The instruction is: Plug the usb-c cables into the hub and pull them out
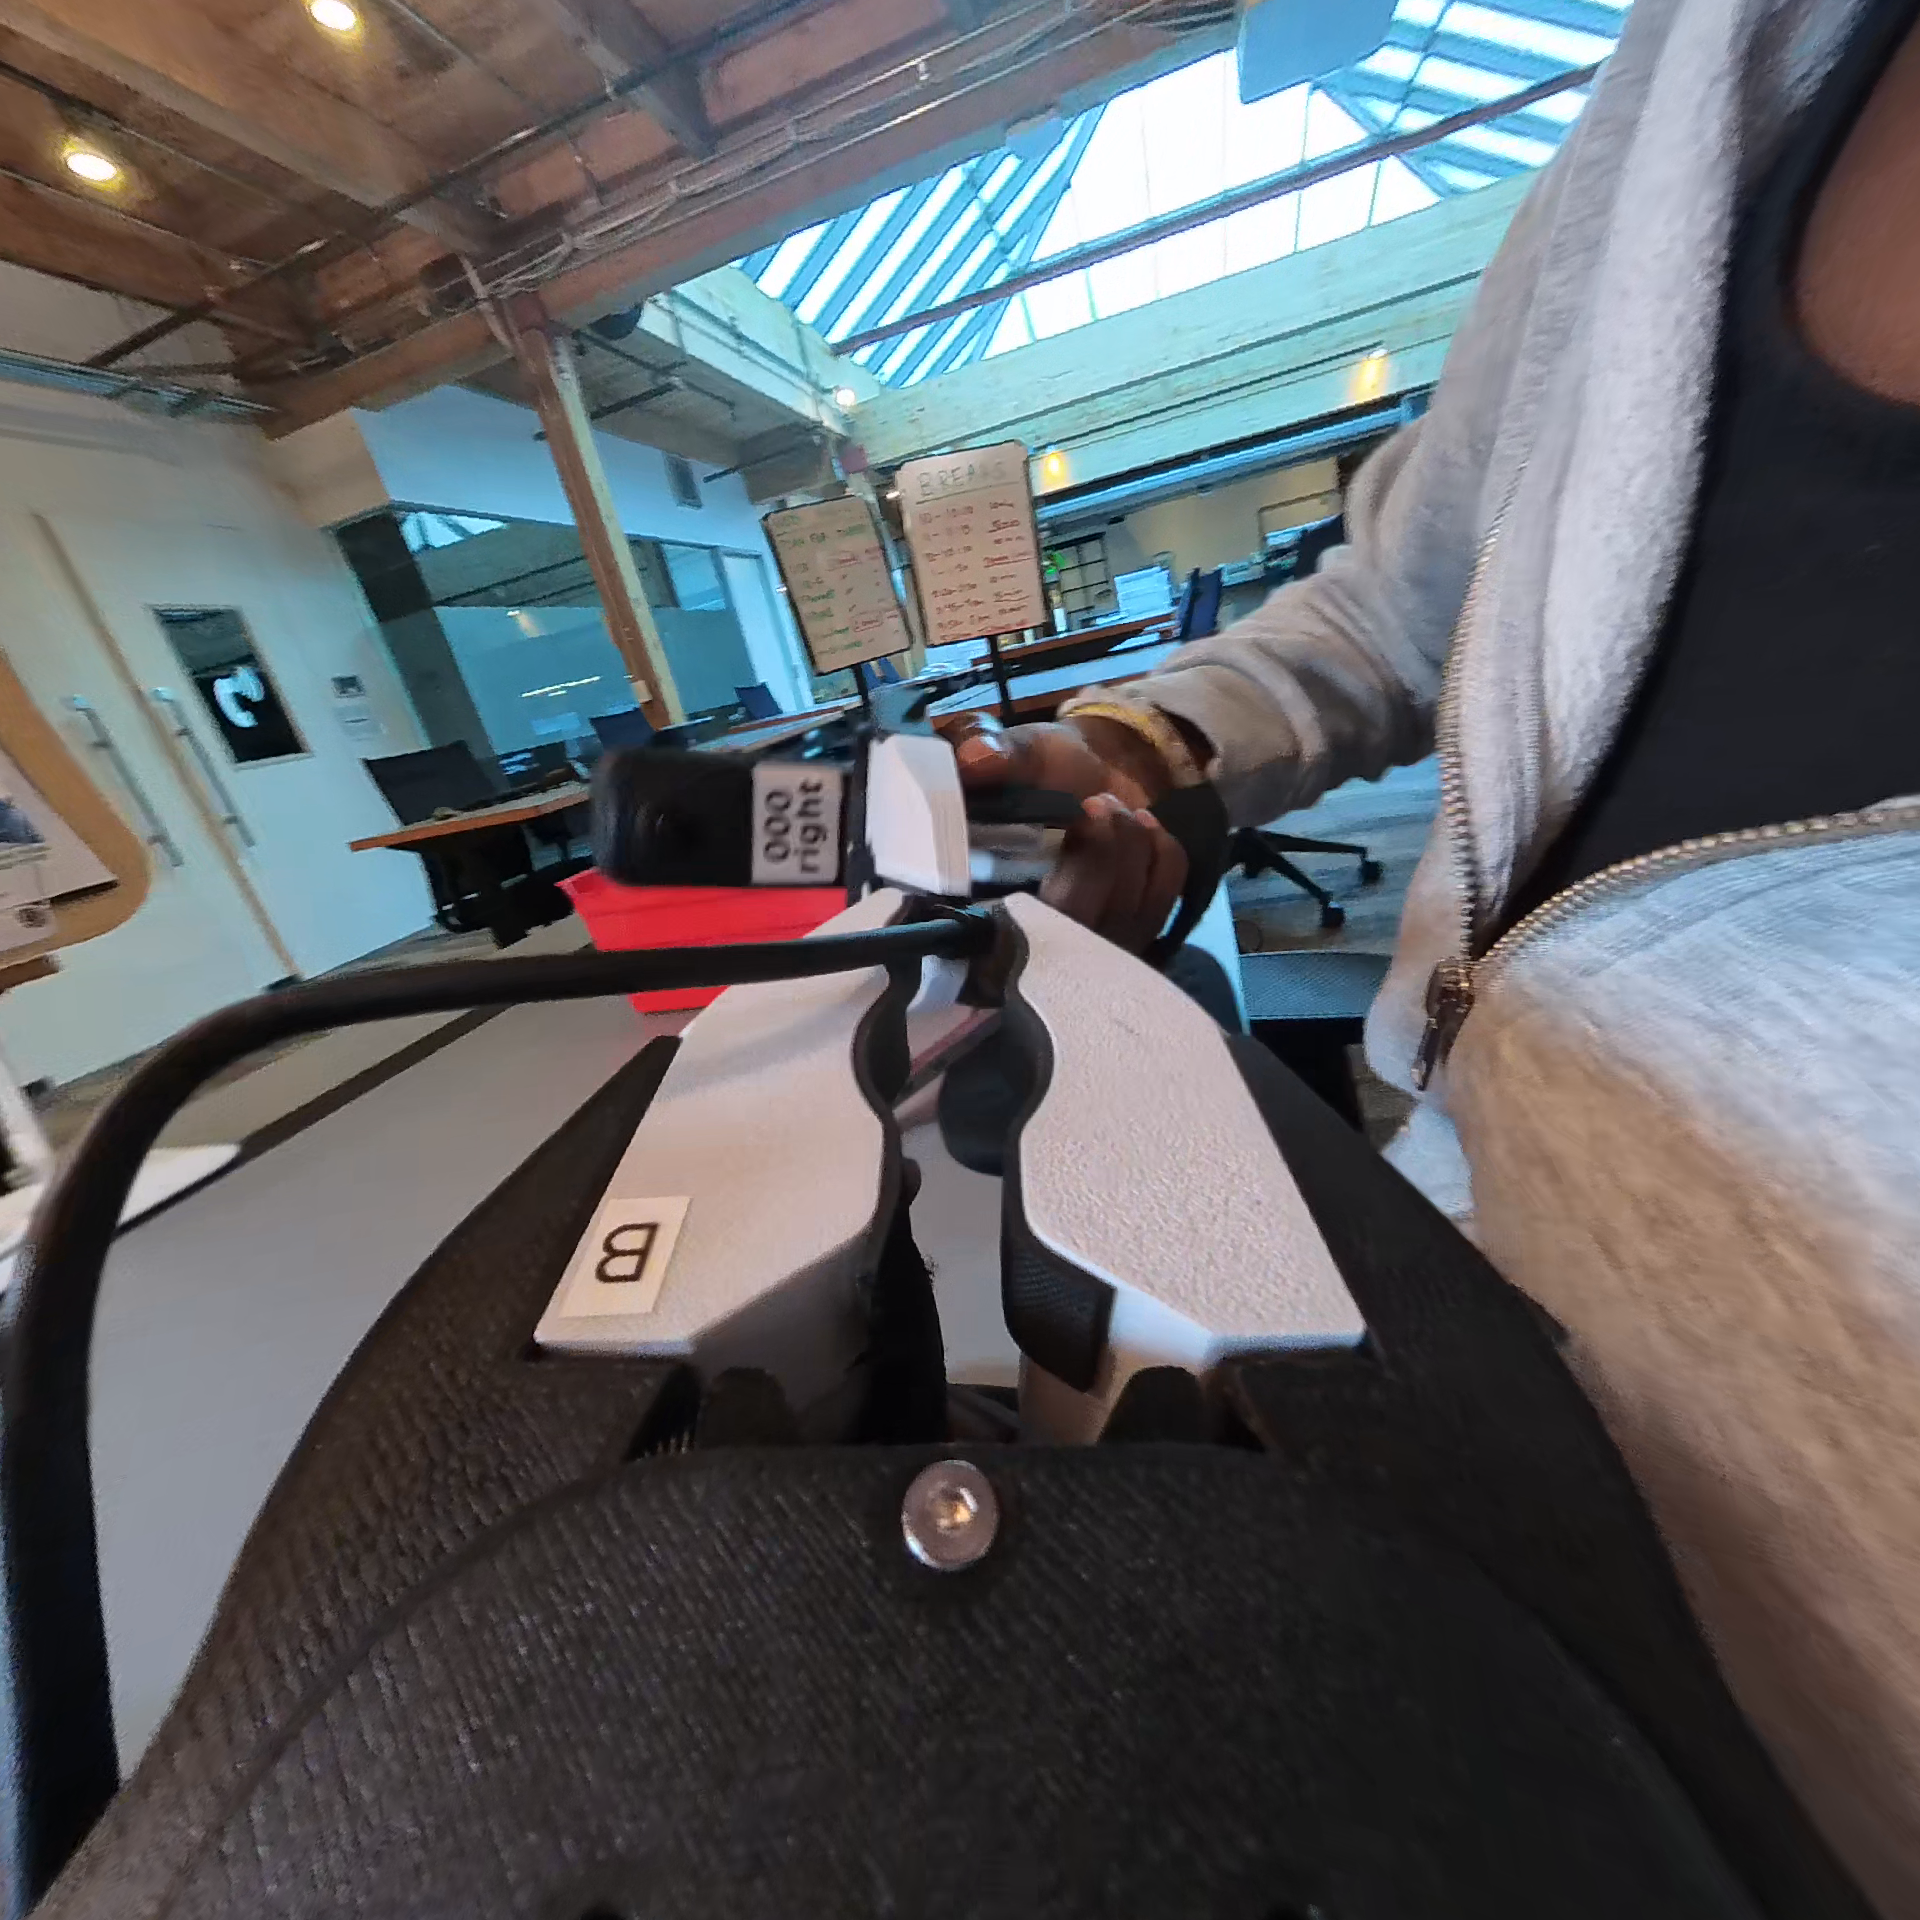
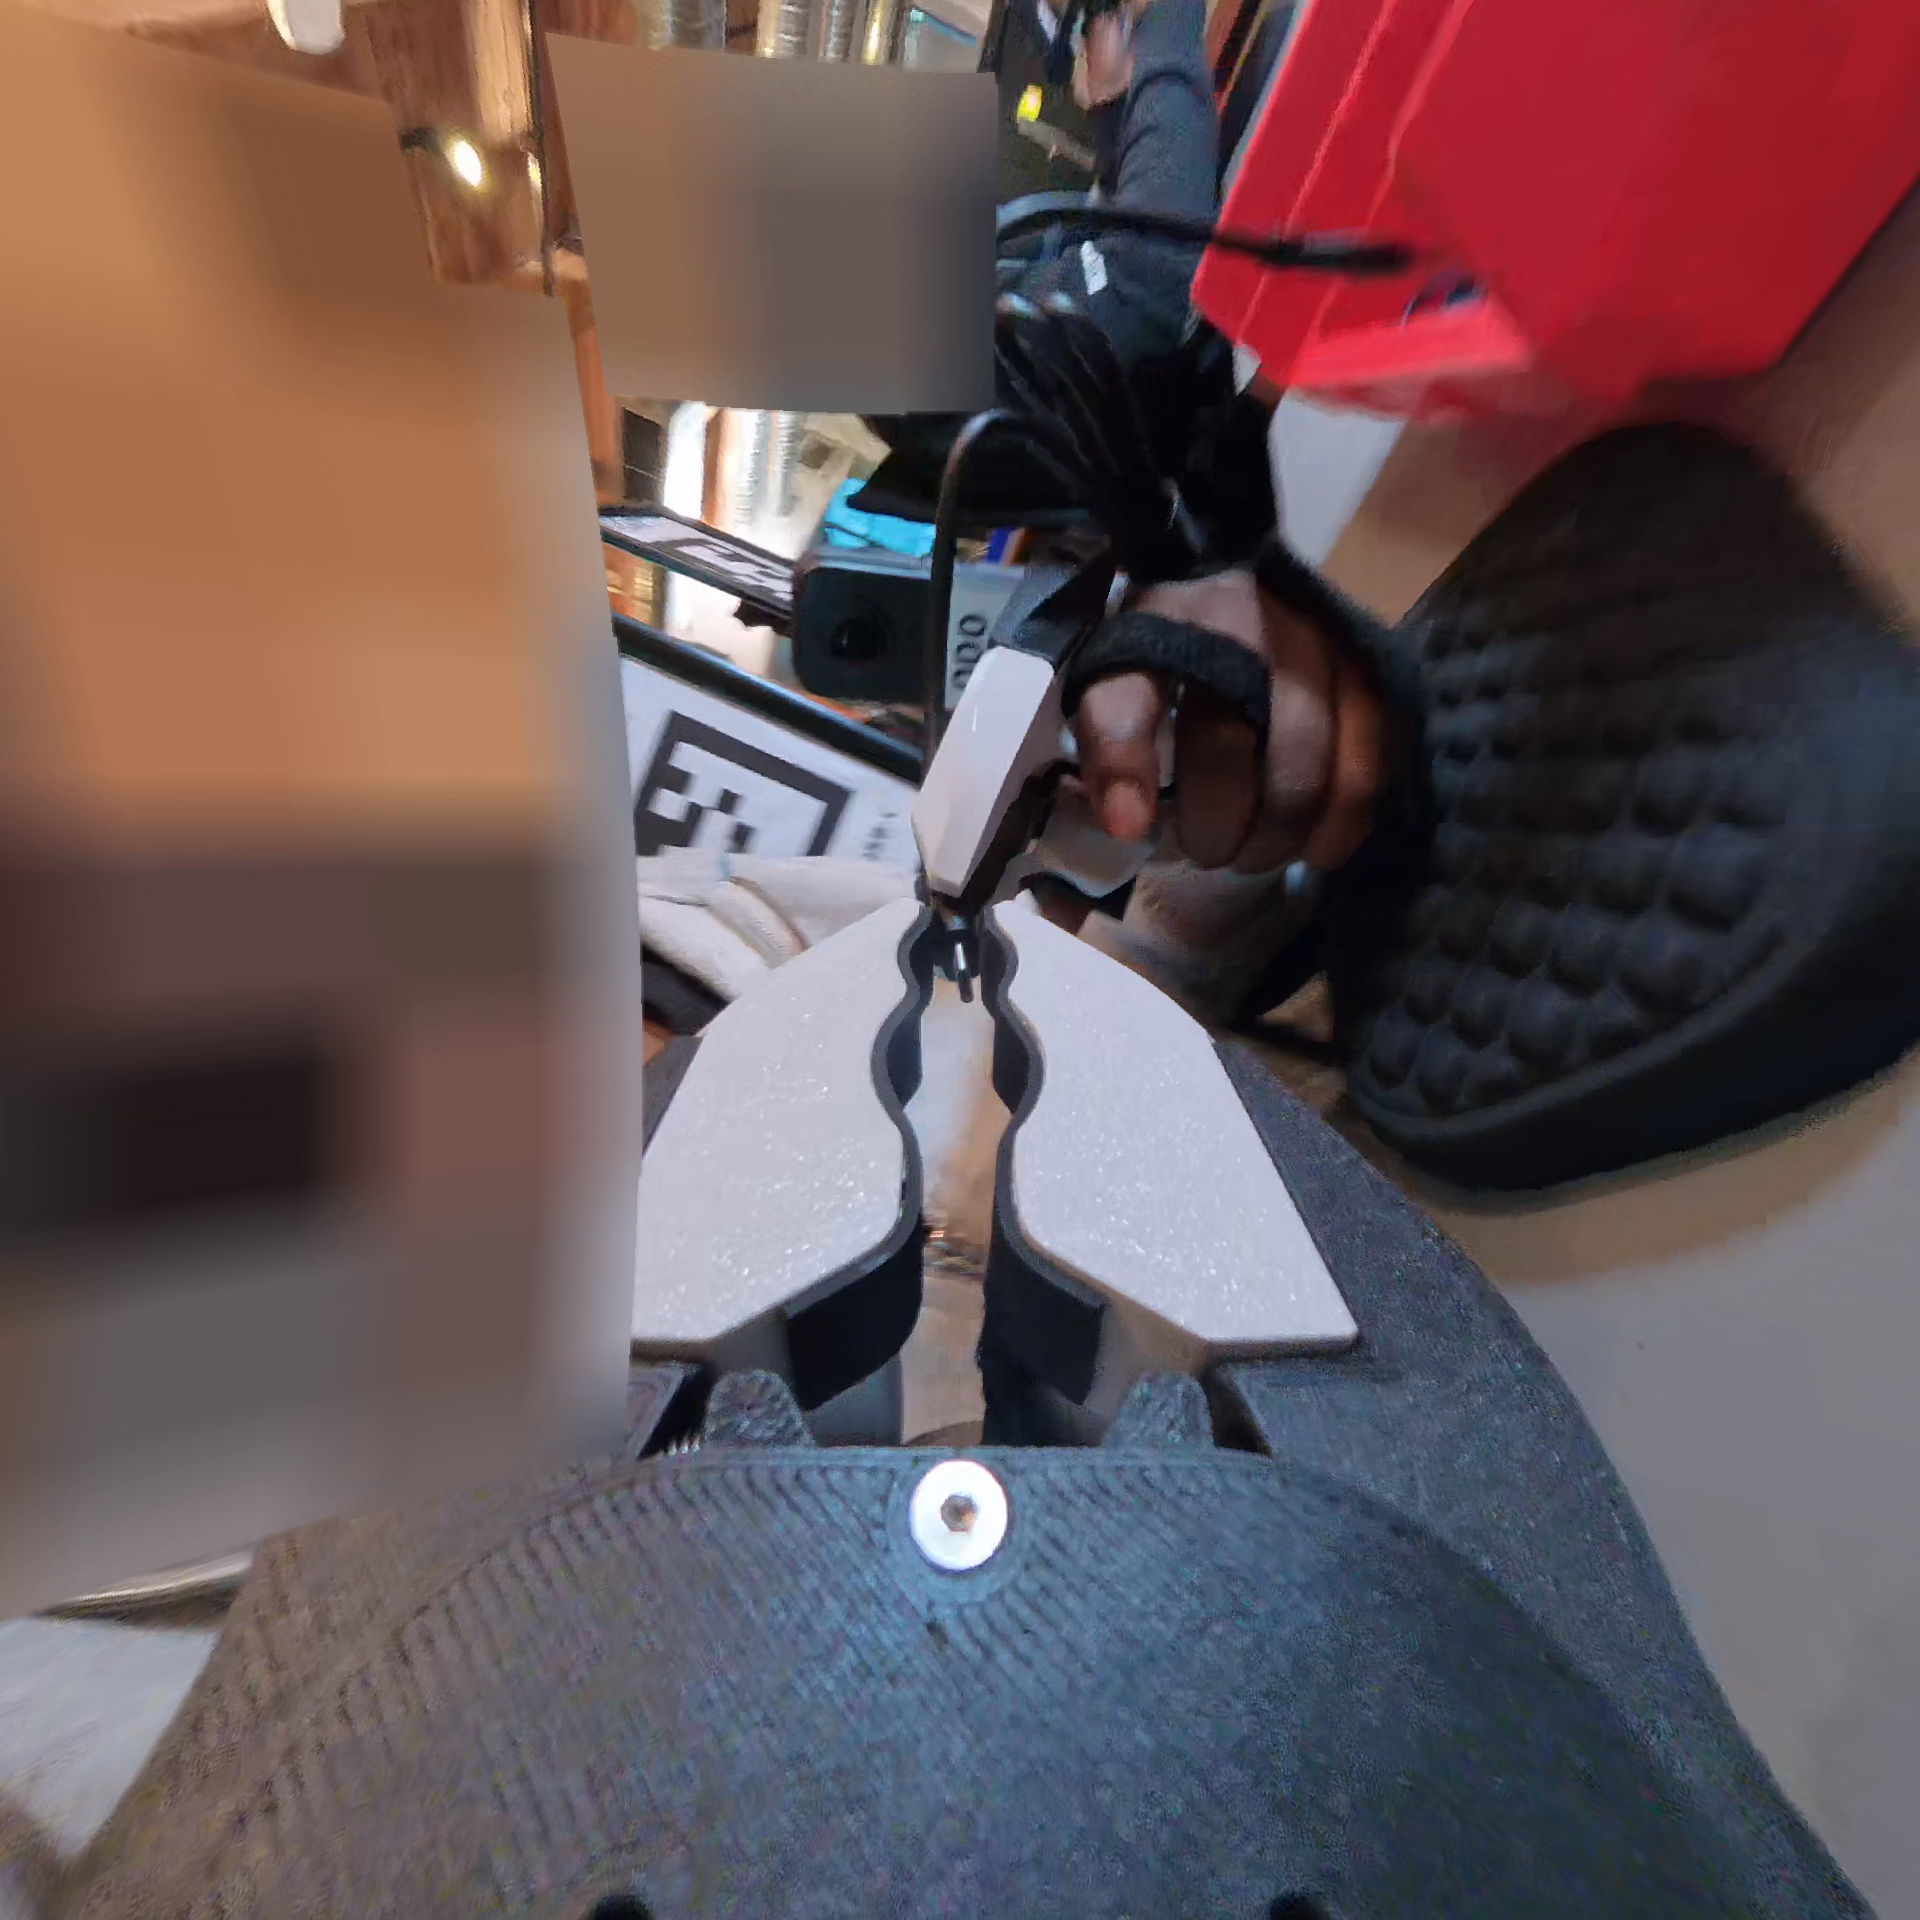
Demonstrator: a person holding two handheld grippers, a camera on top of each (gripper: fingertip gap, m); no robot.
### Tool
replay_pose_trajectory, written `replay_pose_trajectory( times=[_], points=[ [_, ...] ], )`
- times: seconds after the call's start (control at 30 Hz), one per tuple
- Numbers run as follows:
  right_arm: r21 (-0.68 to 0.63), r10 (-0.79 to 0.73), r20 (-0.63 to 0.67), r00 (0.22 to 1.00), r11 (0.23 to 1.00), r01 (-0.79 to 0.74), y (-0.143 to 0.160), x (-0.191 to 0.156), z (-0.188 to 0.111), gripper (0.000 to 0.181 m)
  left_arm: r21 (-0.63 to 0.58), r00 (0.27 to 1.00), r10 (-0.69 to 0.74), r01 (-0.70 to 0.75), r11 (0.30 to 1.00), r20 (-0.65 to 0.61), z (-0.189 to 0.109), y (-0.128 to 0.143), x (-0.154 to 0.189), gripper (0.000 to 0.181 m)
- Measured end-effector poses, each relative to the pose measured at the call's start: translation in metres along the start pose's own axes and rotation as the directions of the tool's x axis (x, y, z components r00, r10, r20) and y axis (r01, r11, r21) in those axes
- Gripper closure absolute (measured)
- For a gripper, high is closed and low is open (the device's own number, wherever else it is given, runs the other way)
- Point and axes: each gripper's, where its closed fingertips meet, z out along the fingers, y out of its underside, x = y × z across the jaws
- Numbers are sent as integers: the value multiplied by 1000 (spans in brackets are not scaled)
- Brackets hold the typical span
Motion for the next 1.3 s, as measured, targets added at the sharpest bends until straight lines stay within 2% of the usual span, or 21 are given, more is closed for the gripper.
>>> replay_pose_trajectory(
  times=[0.03, 0.07, 0.13, 0.2, 0.23, 0.3, 0.33, 0.53, 0.6, 0.63, 0.73, 0.8, 0.9, 0.97, 1.03, 1.1, 1.13, 1.17, 1.23, 1.27, 1.3],
  points=[
    [16, -109, -50, 993, 994, 110, -3, 1, -4, 170, -10, 1000, 15, -15, 1000, 26, 1, 1, -2, 169],
    [32, -232, -119, 965, 971, 237, -9, 2, -11, 156, -8, 999, 27, -27, 1000, 38, 2, 0, -3, 169],
    [47, -424, -276, 862, 890, 453, -22, -3, -36, 132, -15, 997, 24, -23, 1000, 80, 1, 2, -7, 169],
    [54, -483, -455, 749, 824, 564, -35, -7, -72, 119, -11, 994, 16, -15, 1000, 107, 0, 2, -11, 169],
    [32, -471, -571, 672, 805, 592, -40, -1, -95, 118, -13, 994, 12, -11, 1000, 110, 1, 2, -12, 169],
    [-36, -428, -740, 518, 795, 605, -40, 13, -138, 115, -12, 994, 11, -10, 1000, 111, 1, 3, -13, 169],
    [-52, -394, -784, 480, 812, 582, -35, 21, -153, 116, -11, 993, 13, -12, 1000, 113, 1, 3, -13, 169],
    [-142, -291, -879, 377, 916, 376, 1, 73, -187, 123, -11, 993, 2, -1, 1000, 122, 0, 4, -14, 169],
    [-173, -282, -882, 377, 939, 297, 9, 92, -187, 122, -12, 993, 3, -2, 1000, 115, 0, 4, -13, 169],
    [-152, -252, -875, 413, 953, 261, 10, 98, -184, 123, -12, 994, 6, -5, 1000, 111, 0, 5, -12, 169],
    [31, -29, -793, 608, 996, 89, 11, 111, -176, 126, -17, 994, 15, -13, 1000, 106, 1, 5, -11, 169],
    [103, 80, -720, 689, 995, -8, 10, 112, -177, 137, -19, 995, 18, -16, 1000, 97, 1, 6, -10, 169],
    [71, 80, -721, 689, 997, -42, 15, 111, -181, 139, -20, 996, 13, -11, 1000, 93, 1, 6, -10, 169],
    [38, 55, -718, 694, 998, -40, 20, 110, -179, 160, -17, 996, 3, -2, 1000, 90, 1, 7, -10, 169],
    [37, 39, -688, 725, 999, -19, 21, 107, -173, 161, -11, 995, -3, 4, 1000, 96, 0, 6, -11, 169],
    [58, -10, -702, 712, 996, 70, 12, 104, -171, 162, -4, 994, 2, -1, 1000, 107, -1, 5, -12, 169],
    [51, -67, -733, 677, 987, 153, 5, 100, -171, 162, -5, 994, 8, -8, 1000, 113, -1, 5, -13, 169],
    [6, -140, -789, 598, 972, 235, 1, 98, -172, 162, -11, 993, 18, -16, 1000, 121, 0, 5, -13, 168],
    [-232, -349, -883, 314, 906, 355, 0, 93, -177, 162, -30, 992, 42, -39, 999, 123, 2, 7, -11, 168],
    [-374, -445, -884, 145, 857, 354, 3, 91, -179, 162, -41, 991, 53, -48, 998, 122, 3, 9, -10, 168],
    [-488, -521, -853, 18, 811, 321, 8, 89, -179, 162, -49, 991, 62, -57, 997, 119, 4, 10, -9, 168]
  ],
)
